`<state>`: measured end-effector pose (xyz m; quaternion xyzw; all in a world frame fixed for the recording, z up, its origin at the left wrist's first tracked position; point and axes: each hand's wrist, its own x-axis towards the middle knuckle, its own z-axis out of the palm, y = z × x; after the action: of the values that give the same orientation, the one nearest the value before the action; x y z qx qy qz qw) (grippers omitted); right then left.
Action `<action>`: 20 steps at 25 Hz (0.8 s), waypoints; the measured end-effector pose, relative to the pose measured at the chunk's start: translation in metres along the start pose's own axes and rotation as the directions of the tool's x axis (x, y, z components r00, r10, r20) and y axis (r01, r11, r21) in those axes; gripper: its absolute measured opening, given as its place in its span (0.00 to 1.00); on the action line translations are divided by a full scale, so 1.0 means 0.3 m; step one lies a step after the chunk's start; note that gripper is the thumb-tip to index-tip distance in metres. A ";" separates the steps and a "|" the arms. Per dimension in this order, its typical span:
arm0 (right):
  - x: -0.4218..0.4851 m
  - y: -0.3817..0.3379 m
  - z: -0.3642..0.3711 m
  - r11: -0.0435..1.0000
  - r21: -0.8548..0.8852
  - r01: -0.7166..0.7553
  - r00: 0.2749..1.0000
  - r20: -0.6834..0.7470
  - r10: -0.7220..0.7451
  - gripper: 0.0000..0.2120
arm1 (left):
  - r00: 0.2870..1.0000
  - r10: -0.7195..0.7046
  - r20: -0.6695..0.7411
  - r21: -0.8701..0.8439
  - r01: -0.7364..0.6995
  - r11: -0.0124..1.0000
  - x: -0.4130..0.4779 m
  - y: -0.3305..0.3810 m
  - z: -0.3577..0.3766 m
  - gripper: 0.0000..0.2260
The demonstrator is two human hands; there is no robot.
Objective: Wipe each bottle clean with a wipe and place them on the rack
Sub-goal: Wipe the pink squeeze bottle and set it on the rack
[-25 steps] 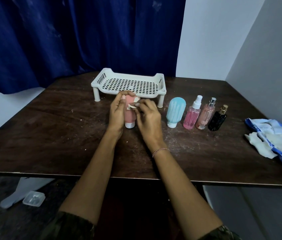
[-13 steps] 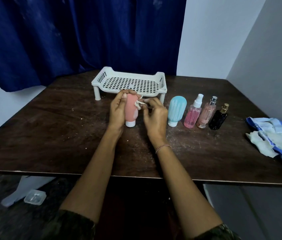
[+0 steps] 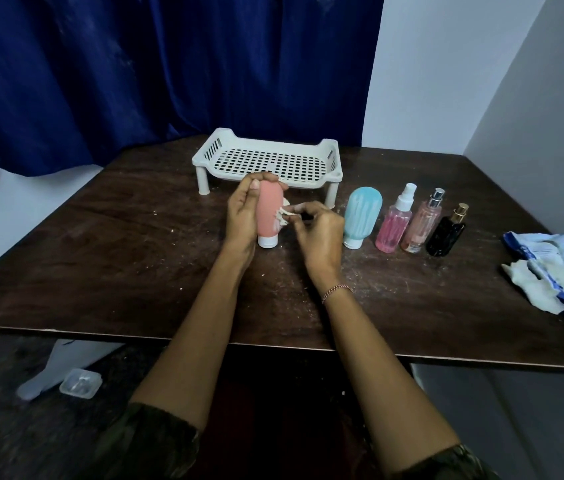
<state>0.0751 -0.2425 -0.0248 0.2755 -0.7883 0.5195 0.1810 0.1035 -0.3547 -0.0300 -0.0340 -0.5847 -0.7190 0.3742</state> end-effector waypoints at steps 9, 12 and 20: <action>0.009 0.008 -0.004 0.995 0.021 -0.097 0.990 0.107 0.094 0.07 | 0.997 -0.013 -0.071 -0.015 0.011 1.000 0.003 0.008 0.004 0.11; 0.011 0.005 0.009 0.996 0.037 -0.084 0.993 0.089 0.081 0.06 | 0.989 -0.059 -0.137 -0.039 0.054 0.998 0.005 0.016 0.004 0.11; -0.002 0.015 0.000 0.994 -0.054 -0.097 0.971 0.214 0.106 0.06 | 0.981 -0.010 -0.192 -0.002 0.010 1.000 0.010 -0.002 -0.010 0.12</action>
<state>0.0729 -0.2411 -0.0284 0.2857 -0.8275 0.4777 0.0734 0.1020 -0.3588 -0.0301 0.0384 -0.5454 -0.7213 0.4252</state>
